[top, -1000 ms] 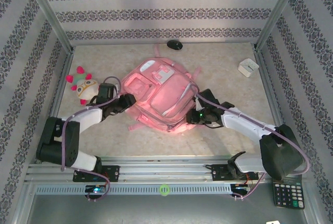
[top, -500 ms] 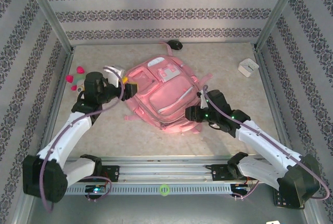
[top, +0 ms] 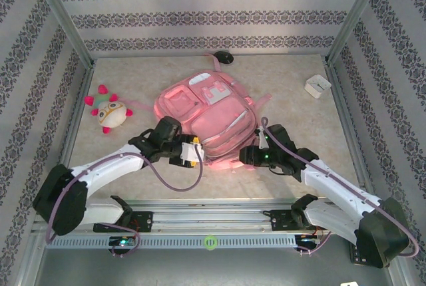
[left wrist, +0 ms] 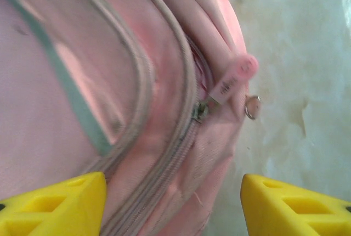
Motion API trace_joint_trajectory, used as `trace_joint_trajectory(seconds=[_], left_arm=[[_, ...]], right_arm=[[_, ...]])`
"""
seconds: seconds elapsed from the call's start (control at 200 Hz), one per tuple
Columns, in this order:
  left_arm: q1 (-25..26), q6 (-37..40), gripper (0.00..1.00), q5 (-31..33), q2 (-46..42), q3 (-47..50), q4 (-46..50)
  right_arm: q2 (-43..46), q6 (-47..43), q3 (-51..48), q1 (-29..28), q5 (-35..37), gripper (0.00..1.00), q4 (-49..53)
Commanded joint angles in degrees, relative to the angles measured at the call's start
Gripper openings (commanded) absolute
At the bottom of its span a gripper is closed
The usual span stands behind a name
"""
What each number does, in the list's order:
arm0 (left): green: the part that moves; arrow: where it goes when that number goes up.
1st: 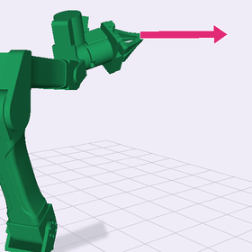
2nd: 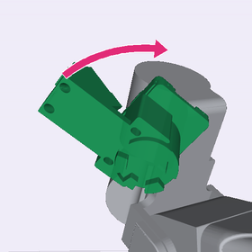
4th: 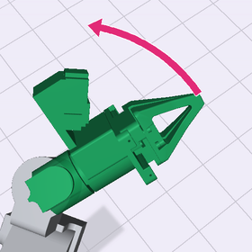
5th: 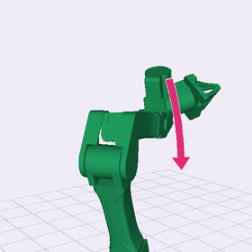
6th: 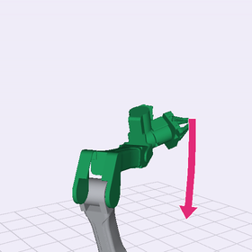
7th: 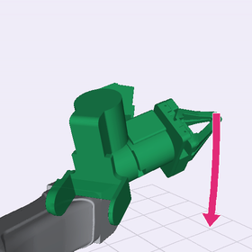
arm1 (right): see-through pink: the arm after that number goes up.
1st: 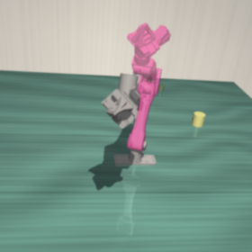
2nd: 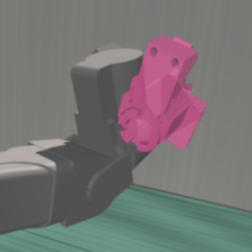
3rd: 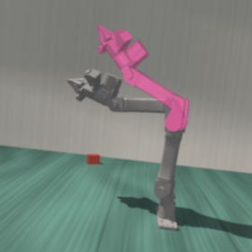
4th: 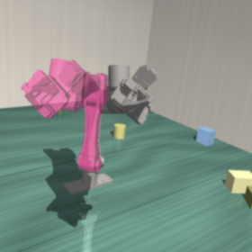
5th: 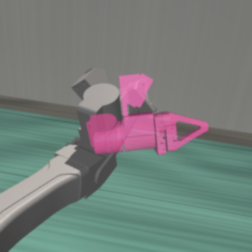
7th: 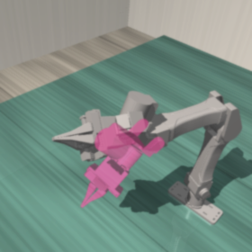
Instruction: Pack books, pencil case, and school supplies into a backpack
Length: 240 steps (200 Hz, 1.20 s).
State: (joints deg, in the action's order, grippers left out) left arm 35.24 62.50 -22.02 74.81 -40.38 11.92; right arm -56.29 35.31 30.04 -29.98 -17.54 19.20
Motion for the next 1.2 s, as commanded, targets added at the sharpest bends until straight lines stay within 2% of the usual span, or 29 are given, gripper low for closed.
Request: trace_joint_trajectory(seconds=[0.0, 0.275, 0.42, 0.485, 0.57, 0.689, 0.829, 0.884, 0.944, 1.044, 1.194], left_arm=[[1.40, 7.45, 0.65, 2.93, 2.47, 0.84, -3.97], [2.26, 8.63, 0.64, 5.02, 9.42, 2.07, -13.14], [3.22, 6.73, 0.51, 6.51, 12.85, 3.37, -19.95], [3.71, 5.63, 0.49, 6.60, 13.24, 4.67, -23.07], [4.00, 3.60, 0.48, 5.45, 13.20, 6.29, -26.08], [4.05, 1.08, 0.45, 4.71, 13.49, 8.15, -29.09], [4.13, -0.99, 0.45, 4.28, 13.88, 9.14, -31.45], [4.13, -2.83, 0.45, 3.66, 13.59, 9.61, -33.19], [4.14, -4.81, 0.46, 3.08, 12.81, 10.22, -34.73], [4.11, -6.50, 0.47, 3.08, 10.46, 11.60, -35.54], [3.97, -8.80, 0.54, 6.79, 5.04, 12.05, -31.55]], right_arm=[[-0.28, 1.94, -1.27, 1.25, -1.44, 0.50, -2.05], [-1.26, 2.84, -3.58, 3.65, -2.85, 0.50, -4.90], [-1.37, 1.78, -3.11, 4.92, -3.38, 0.50, -4.81], [-0.27, 0.88, -1.83, 4.52, -4.01, 0.49, -3.52], [2.02, -0.24, 1.27, 0.96, -1.91, 0.49, 0.75], [3.22, 2.15, 4.95, -7.37, 3.60, 0.50, 2.55], [-3.18, 10.74, 6.58, -14.88, 5.15, 0.50, -3.71], [-6.86, 12.72, 8.41, -17.45, 6.63, 0.50, -3.27], [-9.85, 15.97, 9.59, -19.46, 8.96, 0.50, -3.53], [-12.50, 23.02, 7.73, -22.02, 10.61, 0.51, -10.63], [-15.96, 27.71, 6.29, -22.96, 11.44, 0.53, -16.32]])
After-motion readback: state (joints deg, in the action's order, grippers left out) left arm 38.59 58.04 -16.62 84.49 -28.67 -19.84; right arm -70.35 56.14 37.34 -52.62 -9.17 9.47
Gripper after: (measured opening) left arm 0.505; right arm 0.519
